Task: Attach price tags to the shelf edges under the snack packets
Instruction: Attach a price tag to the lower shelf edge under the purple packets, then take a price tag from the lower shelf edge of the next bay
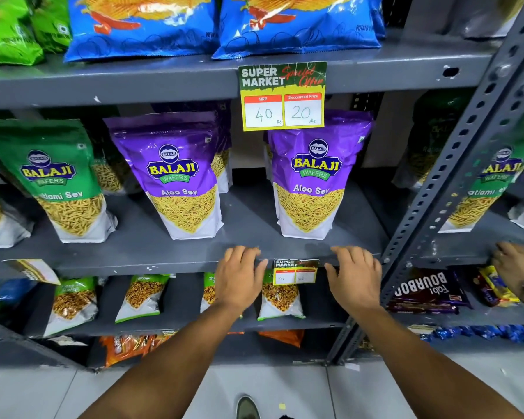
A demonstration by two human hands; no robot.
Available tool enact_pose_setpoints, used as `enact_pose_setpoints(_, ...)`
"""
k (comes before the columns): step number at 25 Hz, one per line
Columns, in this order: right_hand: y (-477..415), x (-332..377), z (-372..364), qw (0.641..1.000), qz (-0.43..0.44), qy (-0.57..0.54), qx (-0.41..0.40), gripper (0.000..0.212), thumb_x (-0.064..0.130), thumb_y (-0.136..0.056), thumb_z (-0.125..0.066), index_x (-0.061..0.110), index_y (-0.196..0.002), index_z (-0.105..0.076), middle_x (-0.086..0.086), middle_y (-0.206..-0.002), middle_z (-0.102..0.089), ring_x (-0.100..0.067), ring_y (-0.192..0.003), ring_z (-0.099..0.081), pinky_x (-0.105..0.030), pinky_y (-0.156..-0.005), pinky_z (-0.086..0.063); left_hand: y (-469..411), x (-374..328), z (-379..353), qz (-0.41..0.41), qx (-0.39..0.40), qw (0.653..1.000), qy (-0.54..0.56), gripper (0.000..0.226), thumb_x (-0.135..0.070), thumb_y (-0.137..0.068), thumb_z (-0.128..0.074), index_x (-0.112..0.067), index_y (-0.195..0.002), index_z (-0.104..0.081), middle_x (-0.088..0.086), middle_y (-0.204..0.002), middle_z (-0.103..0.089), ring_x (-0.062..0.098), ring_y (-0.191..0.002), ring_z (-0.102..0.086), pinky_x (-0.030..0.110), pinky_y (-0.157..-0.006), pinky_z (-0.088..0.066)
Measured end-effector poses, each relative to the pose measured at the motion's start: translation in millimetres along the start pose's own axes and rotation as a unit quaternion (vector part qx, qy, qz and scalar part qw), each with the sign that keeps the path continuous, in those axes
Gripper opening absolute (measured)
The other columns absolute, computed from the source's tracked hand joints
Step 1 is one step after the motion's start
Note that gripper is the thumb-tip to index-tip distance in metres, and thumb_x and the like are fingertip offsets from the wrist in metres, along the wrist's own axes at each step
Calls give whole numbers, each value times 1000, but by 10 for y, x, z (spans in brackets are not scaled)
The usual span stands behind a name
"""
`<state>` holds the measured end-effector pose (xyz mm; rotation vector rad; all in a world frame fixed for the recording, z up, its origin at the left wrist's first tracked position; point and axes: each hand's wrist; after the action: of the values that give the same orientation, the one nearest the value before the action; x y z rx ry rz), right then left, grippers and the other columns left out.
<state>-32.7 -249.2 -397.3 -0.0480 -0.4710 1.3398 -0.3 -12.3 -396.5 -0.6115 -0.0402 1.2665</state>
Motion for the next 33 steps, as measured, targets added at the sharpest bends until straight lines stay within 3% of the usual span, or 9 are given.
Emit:
enact_pose_setpoints(3, 32, 29, 20, 994, 90, 61, -16, 46, 28, -88, -54, 18, -132, -46, -5, -143, -46, -29, -135, -33, -53, -111, -21, 123, 215, 66, -65, 7, 991, -113, 55, -38, -92, -36, -8, -138, -41, 14, -144, -49, 35, -135, -42, 50, -107, -40)
enact_pose_setpoints(6, 95, 221, -19, 989, 123, 78, 11, 47, 27, -93, -45, 17, -139, -38, -6, -152, -34, -30, -142, -22, -55, -113, -17, 336, 489, 173, -23, 33, 987, -157, 59, -36, -93, -31, -6, -144, -29, 16, -154, -32, 35, -142, -28, 49, -114, -27)
enact_pose_setpoints(10, 303, 603, -189, 985, 142, 88, 37, 53, 32, -93, -32, 18, -144, -31, -6, -156, -28, -30, -145, -17, -55, -114, -12, 700, 1012, 387, 16, 30, 984, -175, 59, -34, -94, -34, -6, -145, -25, 17, -155, -29, 35, -143, -26, 46, -114, -14)
enact_pose_setpoints(17, 487, 2137, -668, 981, 169, 91, 12, 55, 36, -92, -27, 17, -143, -33, -4, -154, -32, -30, -144, -20, -52, -111, 0, 788, 2560, 977, 61, 22, 989, -136, 56, -32, -94, -35, -8, -144, -30, 16, -154, -32, 35, -143, -28, 49, -114, -23)
enact_pose_setpoints(21, 684, 3503, -1046, 982, 182, 56, 16, 52, 37, -88, -35, 18, -136, -44, -6, -144, -47, -31, -139, -31, -55, -111, -7, 1155, 3747, 1348, 96, 10, 995, -9, 42, -34, -91, -43, -6, -119, -56, 19, -118, -63, 39, -111, -57, 45, -96, -43)
enact_pose_setpoints(26, 760, 4797, -1223, 968, 248, 13, 23, 40, 27, -87, -54, 24, -127, -53, -1, -133, -57, -30, -128, -42, -57, -111, -15, 1288, 4586, 1354, 346, 12, 894, 284, 59, -42, -87, -45, 12, -109, -53, 36, -102, -58, 48, -97, -55, 42, -80, -46)
enact_pose_setpoints(28, 772, 5186, -1257, 956, 292, 13, 26, 42, 24, -87, -55, 27, -129, -51, 2, -134, -56, -28, -127, -41, -56, -111, -14, 1132, 4580, 1394, 388, 6, 842, 376, 39, -27, -92, -50, 11, -98, -54, 39, -92, -54, 53, -87, -52, 40, -70, -42)
enact_pose_setpoints(30, 748, 5461, -1290, 943, 330, 31, 30, 48, 21, -85, -58, 30, -131, -48, 5, -136, -55, -29, -128, -42, -54, -109, -12, 929, 4473, 1498, 413, -8, 790, 453, 15, -12, -92, -50, -7, -78, -54, 21, -68, -48, 35, -62, -45, 39, -62, -36)
enact_pose_setpoints(33, 721, 5665, -1357, 930, 361, 60, 28, 53, 17, -81, -64, 32, -130, -50, 8, -129, -61, -29, -123, -49, -53, -107, -11, 748, 4346, 1523, 455, -43, 703, 545, 20, -4, -91, -49, -16, -74, -50, 3, -62, -40, 18, -58, -36, 27, -53, -35)
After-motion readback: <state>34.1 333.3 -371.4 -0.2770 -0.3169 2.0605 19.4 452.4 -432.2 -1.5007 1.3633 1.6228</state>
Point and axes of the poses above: each hand's wrist, its own y-axis away from the middle knuckle, its own z-axis out of the back of the hand, x = y × z
